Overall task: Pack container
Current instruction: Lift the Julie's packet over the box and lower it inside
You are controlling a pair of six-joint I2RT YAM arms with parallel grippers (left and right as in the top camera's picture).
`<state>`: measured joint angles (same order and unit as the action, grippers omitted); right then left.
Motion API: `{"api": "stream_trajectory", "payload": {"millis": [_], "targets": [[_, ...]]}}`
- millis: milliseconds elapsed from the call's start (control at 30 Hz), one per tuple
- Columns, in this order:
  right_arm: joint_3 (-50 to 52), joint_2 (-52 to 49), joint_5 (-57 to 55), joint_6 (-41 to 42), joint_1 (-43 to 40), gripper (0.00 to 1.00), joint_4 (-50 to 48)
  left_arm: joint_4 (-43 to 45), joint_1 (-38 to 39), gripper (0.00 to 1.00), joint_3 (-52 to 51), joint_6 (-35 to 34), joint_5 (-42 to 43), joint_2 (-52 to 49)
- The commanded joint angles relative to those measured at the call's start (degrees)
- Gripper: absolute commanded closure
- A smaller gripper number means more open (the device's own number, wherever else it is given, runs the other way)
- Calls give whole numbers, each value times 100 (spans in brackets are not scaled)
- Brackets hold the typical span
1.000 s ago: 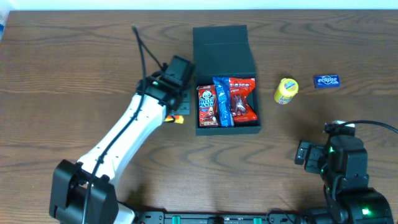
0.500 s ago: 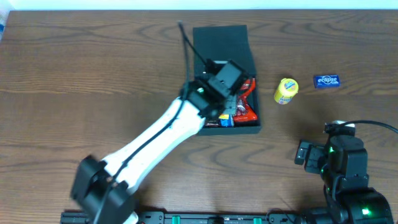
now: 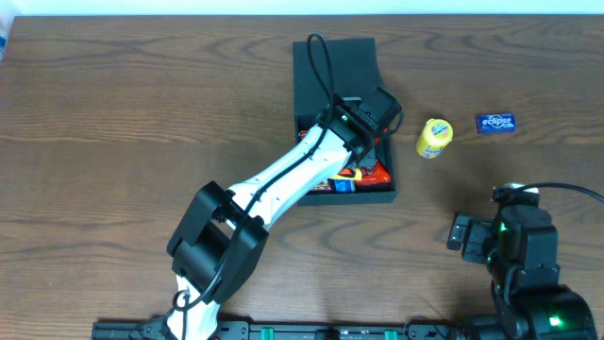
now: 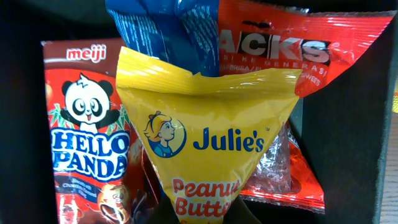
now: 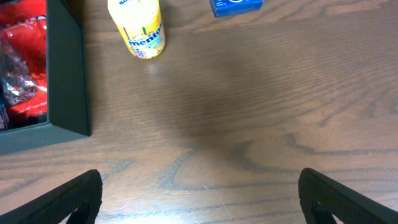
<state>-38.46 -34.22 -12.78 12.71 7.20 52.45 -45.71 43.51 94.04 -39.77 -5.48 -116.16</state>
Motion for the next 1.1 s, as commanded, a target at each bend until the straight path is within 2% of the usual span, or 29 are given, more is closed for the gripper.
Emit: {"api": "stream_trajectory", "payload": {"millis": [0, 333, 833, 900, 967, 1067], "targets": [[2, 13, -26, -52, -48, 1, -13, -26, -37, 87, 151, -227, 59, -96], [2, 13, -26, -55, -48, 1, -11, -76, -39, 89, 55, -667, -79, -160], [2, 13, -26, -52, -48, 1, -11, 302, -122, 88, -492, -743, -264, -160], [2, 13, -26, -52, -48, 1, -13, 315, -122, 86, -496, -743, -262, -160], [2, 13, -26, -52, -48, 1, -13, 319, -122, 78, -496, -743, -262, -160], [2, 13, -26, -55, -48, 1, -13, 317, -122, 77, -496, -741, -258, -157]]}}
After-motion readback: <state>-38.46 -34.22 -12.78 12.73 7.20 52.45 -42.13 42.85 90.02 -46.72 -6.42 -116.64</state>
